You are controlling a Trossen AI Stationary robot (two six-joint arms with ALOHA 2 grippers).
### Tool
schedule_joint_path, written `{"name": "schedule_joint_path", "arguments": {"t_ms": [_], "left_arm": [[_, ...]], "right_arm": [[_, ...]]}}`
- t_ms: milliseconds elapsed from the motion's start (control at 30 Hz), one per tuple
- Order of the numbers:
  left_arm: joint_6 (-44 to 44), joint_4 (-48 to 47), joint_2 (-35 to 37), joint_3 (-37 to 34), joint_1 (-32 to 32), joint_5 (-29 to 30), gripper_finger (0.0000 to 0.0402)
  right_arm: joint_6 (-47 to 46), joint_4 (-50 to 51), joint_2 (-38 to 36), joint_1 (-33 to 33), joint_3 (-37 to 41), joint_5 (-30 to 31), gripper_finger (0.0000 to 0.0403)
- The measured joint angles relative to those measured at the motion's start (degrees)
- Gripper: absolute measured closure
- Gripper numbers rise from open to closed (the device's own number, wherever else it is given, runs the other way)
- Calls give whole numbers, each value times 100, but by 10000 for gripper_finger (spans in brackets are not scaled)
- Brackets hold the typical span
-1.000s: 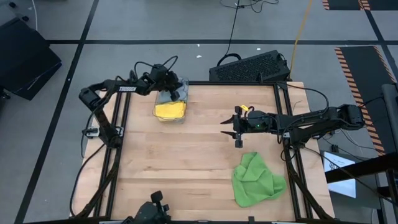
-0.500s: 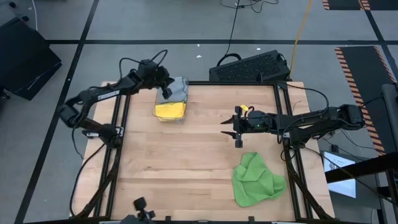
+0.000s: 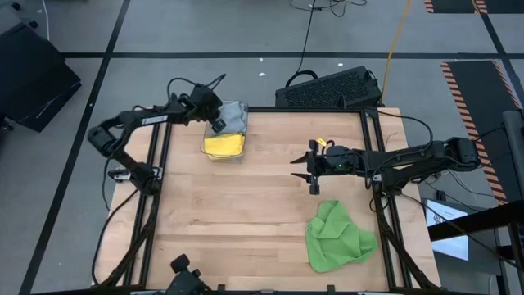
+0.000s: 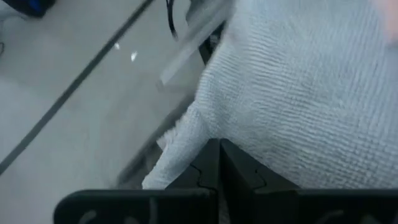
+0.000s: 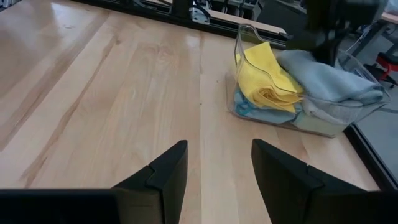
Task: Fold microfiber towels
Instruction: Fold the green towel on the table
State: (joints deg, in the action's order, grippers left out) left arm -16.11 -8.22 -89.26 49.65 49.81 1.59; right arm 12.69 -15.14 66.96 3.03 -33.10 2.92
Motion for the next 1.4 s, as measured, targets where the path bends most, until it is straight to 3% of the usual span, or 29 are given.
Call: {"name": "schedule_joint_path", "arguments": {"t_ms": [200, 467, 600, 767, 1067, 1400], "left_arm": [[-136, 120, -22, 120, -129, 3, 387], [243, -430, 1262, 225, -564, 11, 387], [467, -605, 1945, 225, -1207, 20, 387], [710, -660, 2335, 225, -2495, 55, 387], [978, -114, 1944, 220, -4720, 1369, 387], [1584, 564, 1028, 220, -5652, 1715, 386]], "right_arm": [[-124, 98, 0, 0, 0, 0, 234], [-889, 821, -317, -372, 2, 4, 234], [-1420, 1300, -650, -904, 2, 7, 234], [-2383, 1938, -863, -1665, 2, 280, 234], [-3677, 2337, -551, -2942, 0, 899, 219], [-3959, 2318, 273, -3433, 2, 1196, 137]]}}
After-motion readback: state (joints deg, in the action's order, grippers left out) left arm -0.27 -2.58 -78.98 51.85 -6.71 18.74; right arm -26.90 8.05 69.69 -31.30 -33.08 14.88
